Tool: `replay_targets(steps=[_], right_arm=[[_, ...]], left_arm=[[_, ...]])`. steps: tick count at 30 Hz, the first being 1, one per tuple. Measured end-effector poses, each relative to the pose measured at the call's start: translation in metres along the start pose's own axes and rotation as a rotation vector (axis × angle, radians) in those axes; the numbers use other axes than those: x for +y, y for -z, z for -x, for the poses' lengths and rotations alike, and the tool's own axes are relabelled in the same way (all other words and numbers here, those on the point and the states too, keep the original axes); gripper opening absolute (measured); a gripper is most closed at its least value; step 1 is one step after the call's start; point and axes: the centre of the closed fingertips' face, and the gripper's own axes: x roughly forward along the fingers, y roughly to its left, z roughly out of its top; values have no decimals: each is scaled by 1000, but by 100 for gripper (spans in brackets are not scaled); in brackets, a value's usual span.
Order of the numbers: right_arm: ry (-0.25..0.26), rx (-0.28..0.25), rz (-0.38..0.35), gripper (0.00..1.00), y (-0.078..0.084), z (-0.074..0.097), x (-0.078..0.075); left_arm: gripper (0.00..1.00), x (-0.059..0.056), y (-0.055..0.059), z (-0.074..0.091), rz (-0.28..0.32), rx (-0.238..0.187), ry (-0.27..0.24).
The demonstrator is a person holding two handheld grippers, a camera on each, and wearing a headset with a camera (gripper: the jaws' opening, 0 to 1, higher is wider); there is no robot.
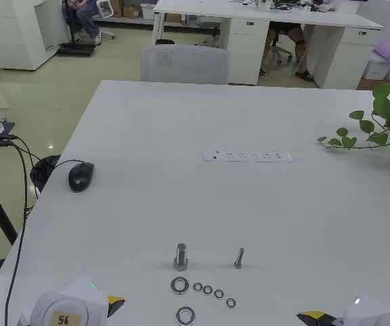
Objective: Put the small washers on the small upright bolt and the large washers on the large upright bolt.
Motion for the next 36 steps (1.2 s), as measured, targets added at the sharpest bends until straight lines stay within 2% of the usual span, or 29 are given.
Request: replay_targets(steps=[12,31,36], right_arm=[[6,1,-13,60,1,-1,-1],[17,-4,-17,60,0,-1,-2],[8,1,-12,60,1,-3,1]], left_arm=[[58,-3,5,0,-4,11,14],[58,1,3,-2,-21,15,25],[58,-2,5,-1,-13,14,25]])
